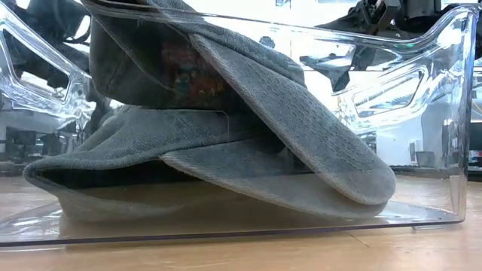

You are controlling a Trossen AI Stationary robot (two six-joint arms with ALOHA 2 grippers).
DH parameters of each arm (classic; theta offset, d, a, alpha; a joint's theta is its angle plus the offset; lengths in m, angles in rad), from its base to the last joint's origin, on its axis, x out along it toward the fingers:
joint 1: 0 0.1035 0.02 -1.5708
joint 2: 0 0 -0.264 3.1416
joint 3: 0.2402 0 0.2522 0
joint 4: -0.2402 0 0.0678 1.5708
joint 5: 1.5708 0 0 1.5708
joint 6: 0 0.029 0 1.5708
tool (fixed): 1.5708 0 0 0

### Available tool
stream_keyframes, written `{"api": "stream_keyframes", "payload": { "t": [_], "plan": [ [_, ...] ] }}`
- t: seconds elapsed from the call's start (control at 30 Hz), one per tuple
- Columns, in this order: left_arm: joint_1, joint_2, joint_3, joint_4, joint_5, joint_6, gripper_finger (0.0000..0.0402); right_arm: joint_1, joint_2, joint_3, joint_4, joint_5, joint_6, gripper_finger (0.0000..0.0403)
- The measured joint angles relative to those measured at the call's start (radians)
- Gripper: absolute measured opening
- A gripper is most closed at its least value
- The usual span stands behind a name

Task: Pick & Place hat
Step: Put the blue cap into the bottom transparent bin

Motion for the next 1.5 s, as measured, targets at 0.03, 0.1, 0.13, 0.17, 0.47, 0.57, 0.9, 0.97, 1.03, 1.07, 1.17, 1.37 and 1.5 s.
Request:
{"api": "stream_keyframes", "payload": {
  "t": [0.03, 0.1, 0.13, 0.17, 0.47, 0.57, 0.9, 0.97, 1.03, 1.07, 1.17, 1.37, 1.5],
  "plan": [
    [0.008, 0.0, 0.0, 0.014, 0.019, 0.007, 0.0235, 0.0, 0.0, 0.0, 0.0, 0.0, 0.0, 0.0279],
    [0.024, 0.0, 0.0, 0.018, 0.053, 0.003, 0.0225, 0.0, 0.0, 0.0, 0.0, 0.0, 0.0, 0.0279],
    [0.031, 0.0, 0.0, 0.015, 0.067, 0.001, 0.0216, 0.0, 0.0, 0.0, 0.0, 0.0, 0.0, 0.0279],
    [0.037, 0.0, 0.0, 0.012, 0.078, 0.001, 0.0203, 0.0, 0.0, 0.0, 0.0, 0.0, 0.0, 0.0279],
    [0.079, 0.0, 0.0, 0.048, 0.1, 0.067, 0.0014, 0.0, 0.0, 0.0, -0.007, 0.001, 0.0, 0.0279],
    [0.1, 0.0, 0.0, 0.151, 0.097, 0.127, 0.0007, -0.001, 0.0, 0.0, -0.029, 0.002, 0.0, 0.0279],
    [0.171, -0.057, 0.008, 0.361, 0.063, 0.343, 0.0004, -0.002, 0.039, 0.0, -0.081, 0.108, 0.106, 0.0279],
    [0.181, -0.06, 0.029, 0.354, 0.055, 0.382, 0.0003, -0.001, 0.07, 0.0, -0.066, 0.111, 0.121, 0.0279],
    [0.187, -0.061, 0.066, 0.354, 0.061, 0.44, 0.0003, -0.001, 0.114, 0.0, -0.032, 0.11, 0.14, 0.0279],
    [0.188, -0.061, 0.089, 0.355, 0.063, 0.472, 0.0003, -0.001, 0.139, 0.0, -0.013, 0.109, 0.153, 0.0279],
    [0.188, -0.06, 0.168, 0.347, 0.077, 0.602, 0.0002, -0.001, 0.225, 0.0, 0.086, 0.106, 0.195, 0.0279],
    [0.188, -0.061, 0.329, 0.277, 0.158, 0.807, 0.0001, -0.014, 0.382, 0.0, 0.339, 0.018, 0.305, 0.0279],
    [0.184, -0.059, 0.413, 0.084, 0.161, 0.808, 0.0001, -0.001, 0.458, 0.0, 0.533, 0.003, 0.365, 0.0279]
  ]
}}
